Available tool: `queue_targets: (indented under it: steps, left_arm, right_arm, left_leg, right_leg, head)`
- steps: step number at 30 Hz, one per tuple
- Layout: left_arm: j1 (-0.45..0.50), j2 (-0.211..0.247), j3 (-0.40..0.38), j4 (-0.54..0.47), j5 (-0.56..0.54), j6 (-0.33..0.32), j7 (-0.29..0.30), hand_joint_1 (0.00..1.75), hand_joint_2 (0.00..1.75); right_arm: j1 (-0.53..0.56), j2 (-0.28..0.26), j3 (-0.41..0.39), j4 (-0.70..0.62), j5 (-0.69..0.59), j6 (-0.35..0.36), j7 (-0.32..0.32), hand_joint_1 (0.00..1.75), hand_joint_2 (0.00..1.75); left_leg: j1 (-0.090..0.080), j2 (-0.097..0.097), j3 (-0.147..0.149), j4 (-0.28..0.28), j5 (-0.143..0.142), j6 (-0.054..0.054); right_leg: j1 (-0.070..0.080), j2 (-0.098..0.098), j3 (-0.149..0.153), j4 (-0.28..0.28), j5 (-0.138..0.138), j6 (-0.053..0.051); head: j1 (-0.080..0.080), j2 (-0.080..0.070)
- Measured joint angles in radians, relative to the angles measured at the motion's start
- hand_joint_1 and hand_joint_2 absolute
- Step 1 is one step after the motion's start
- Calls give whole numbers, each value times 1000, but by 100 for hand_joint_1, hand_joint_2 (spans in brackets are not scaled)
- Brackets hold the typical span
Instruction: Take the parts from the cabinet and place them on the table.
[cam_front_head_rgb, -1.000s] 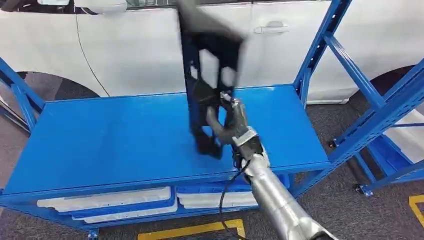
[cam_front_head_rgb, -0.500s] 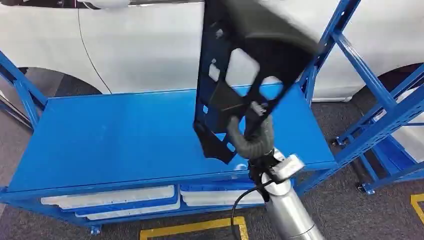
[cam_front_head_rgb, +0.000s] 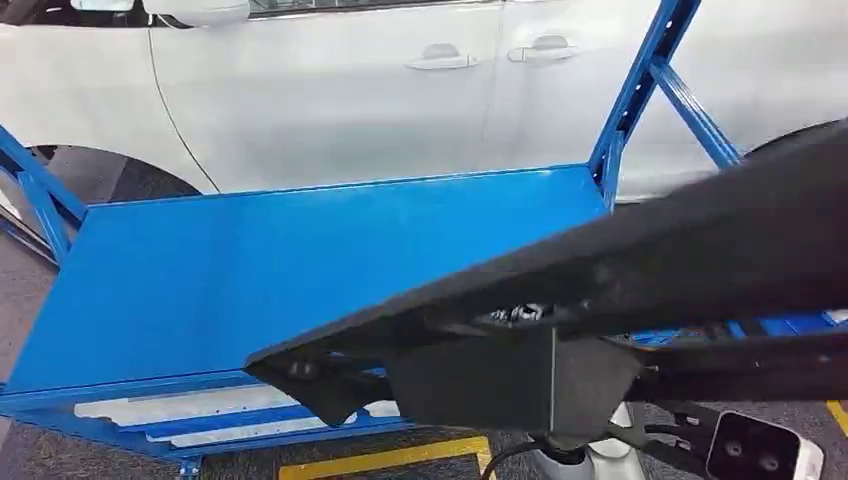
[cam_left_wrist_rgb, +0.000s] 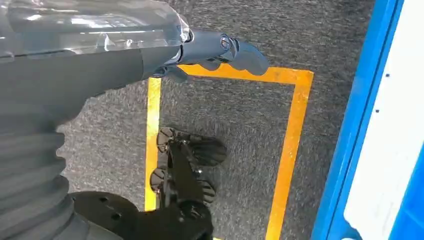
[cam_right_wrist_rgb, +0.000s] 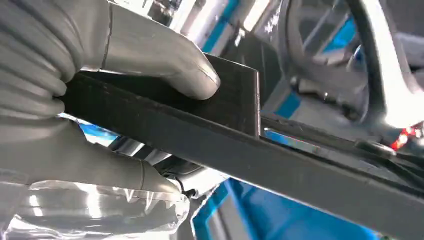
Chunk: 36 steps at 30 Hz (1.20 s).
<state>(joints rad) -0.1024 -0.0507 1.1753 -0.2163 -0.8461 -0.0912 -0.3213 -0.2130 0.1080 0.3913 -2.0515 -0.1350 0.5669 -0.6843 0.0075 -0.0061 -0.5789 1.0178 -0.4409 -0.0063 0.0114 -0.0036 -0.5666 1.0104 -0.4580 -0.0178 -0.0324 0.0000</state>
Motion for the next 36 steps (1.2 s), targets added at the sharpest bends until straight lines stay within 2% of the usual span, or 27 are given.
queue_targets:
  steps: [2,3,4,5,7,8,9,10,11,13,14,15,17,19,20,22,23,24,25,26,28,29,30,33,34,35,36]
  left_arm:
    - [3,1,0,0,-11,5,7,0,175]
    - [3,0,0,0,-16,7,10,0,175]
    - [2,-1,-2,0,-21,8,13,0,175]
    - [0,0,-2,0,-24,8,14,0,175]
    - [-1,0,-3,0,-27,8,17,0,175]
    - [-1,0,-3,0,-27,8,17,0,175]
    - [-1,1,-3,0,-27,8,18,0,175]
    - [-1,1,-3,0,-27,8,18,0,175]
    - [-1,1,-3,0,-27,8,18,0,175]
    - [-1,1,-3,0,-28,8,18,0,175]
    - [-1,1,-4,0,-28,8,18,0,175]
    - [0,1,-4,0,-28,8,18,0,175]
    - [-2,1,-4,0,-28,8,19,0,175]
    - [1,3,-4,0,-28,8,19,0,175]
    - [2,3,-4,0,-29,9,19,0,175]
    - [3,3,-4,0,-32,8,20,0,175]
    - [3,3,-4,0,-34,8,20,0,175]
    - [3,3,-5,0,-34,7,19,0,175]
    - [3,3,-5,0,-35,4,18,0,175]
    - [3,4,-5,0,-36,2,16,0,175]
    - [2,3,-5,0,-35,-3,11,0,175]
    - [-1,3,-5,0,-34,-5,7,0,175]
    - [-4,3,-5,0,-34,-8,5,0,175]
    - [-2,-2,-6,0,-40,-11,5,0,175]
    - [-1,-8,-7,1,-48,-11,8,0,175]
    - [-4,-9,-11,1,-58,-5,18,0,175]
    - [-6,-10,-16,1,-65,-1,26,0,175]
  right_arm:
    - [1,0,16,-10,-9,-12,0,175,175]
    - [0,-1,24,-16,-22,-22,0,175,175]
    - [-1,-3,32,-19,-39,-34,0,175,175]
    - [-3,-4,37,-21,-52,-40,0,175,175]
    - [-4,-8,50,-24,-68,-48,0,175,175]
    - [-4,-11,55,-24,-69,-48,0,175,175]
    - [-4,-15,59,-24,-69,-48,0,175,175]
    - [-4,-18,64,-24,-70,-48,0,175,175]
    - [-4,-19,68,-24,-70,-48,0,175,175]
    - [-7,-21,74,-25,-70,-48,0,175,175]
    - [-10,-21,77,-27,-71,-48,0,175,175]
    - [-9,-21,79,-29,-71,-48,0,175,175]
    - [-12,-22,80,-30,-73,-48,0,175,175]
    - [-13,-23,82,-31,-72,-48,0,175,175]
    - [-15,-23,83,-32,-73,-48,0,175,175]
    - [-13,-23,87,-32,-81,-49,0,175,175]
    - [-14,-24,87,-32,-87,-50,0,175,175]
    - [-13,-26,88,-32,-94,-50,0,175,175]
    - [-13,-28,88,-32,-95,-50,0,175,175]
    - [-12,-29,88,-32,-97,-49,0,175,175]
    - [-12,-33,89,-32,-101,-41,0,175,175]
    - [-12,-35,89,-31,-102,-36,0,175,175]
    - [-14,-37,89,-29,-103,-29,0,175,175]
    - [-16,-49,96,-17,-106,-37,1,175,175]
    - [-15,-56,99,-14,-105,-50,2,175,175]
    - [-14,-64,100,-12,-105,-64,1,175,175]
    - [-12,-74,100,-12,-105,-74,1,175,175]
  left_leg:
    - [0,-1,-4,1,4,7]
    - [5,0,-5,-8,11,17]
    - [8,2,-8,-12,17,25]
    - [9,3,-15,-12,22,31]
    - [9,4,-31,-12,33,32]
    - [8,4,-41,-11,40,31]
    - [9,4,-51,-10,47,29]
    - [9,4,-59,-10,53,28]
    - [9,4,-70,-8,61,25]
    - [9,1,-85,-6,75,18]
    - [9,1,-90,-6,84,11]
    - [10,1,-85,-13,92,3]
    - [13,1,-85,-20,109,-11]
    - [14,0,-91,-30,118,-24]
    - [15,1,-106,-3,70,-25]
    - [16,1,-151,149,-63,-30]
    - [16,1,-171,234,-106,-33]
    - [16,1,-178,296,-119,-34]
    - [15,1,-165,308,-104,-33]
    - [15,1,-130,277,-74,-30]
    - [12,1,3,101,-24,-20]
    - [11,2,62,13,-40,-14]
    - [4,0,92,-43,-56,-9]
    - [-1,-1,80,-37,-42,5]
    - [12,4,74,-49,-30,17]
    - [11,6,66,-49,-20,26]
    - [10,6,55,-48,-12,33]
  right_leg:
    - [-2,0,-1,-2,5,8]
    - [2,0,-3,1,4,13]
    - [-3,5,-8,14,-18,20]
    - [-5,4,-25,54,-60,24]
    - [-14,4,-81,204,-156,34]
    - [-18,4,-103,273,-189,38]
    - [-20,4,-102,295,-192,41]
    - [-23,4,-83,277,-177,42]
    - [-25,4,-39,212,-144,41]
    - [-25,4,80,29,-80,33]
    - [-22,5,105,-29,-103,30]
    - [-13,6,102,-18,-74,27]
    - [-8,7,93,-19,-70,17]
    - [-16,3,82,-34,-42,-2]
    - [-16,1,70,-35,-31,-10]
    - [-12,0,42,-35,-10,-19]
    - [-9,-2,28,-34,1,-20]
    - [-5,-2,14,-32,11,-21]
    - [-3,-2,0,-30,20,-20]
    - [-2,-2,-12,-29,29,-19]
    - [-1,-1,-33,-25,44,-14]
    - [0,-2,-40,-22,48,-9]
    - [4,-3,-46,-19,55,-3]
    - [0,-3,-47,-25,76,13]
    - [3,-1,-53,-22,70,21]
    - [0,3,-64,1,35,27]
    - [-3,4,-85,61,-22,32]
  head:
    - [0,0]
    - [0,0]
    - [0,0]
    - [0,0]
    - [0,0]
    - [0,0]
    - [0,0]
    - [0,0]
    - [0,0]
    - [0,0]
    - [0,0]
    - [0,0]
    - [0,0]
    - [0,0]
    - [0,0]
    - [0,0]
    - [0,0]
    - [0,0]
    - [0,0]
    - [0,0]
    - [0,0]
    - [0,0]
    - [0,0]
    - [0,0]
    - [0,0]
    - [0,0]
    - [0,0]
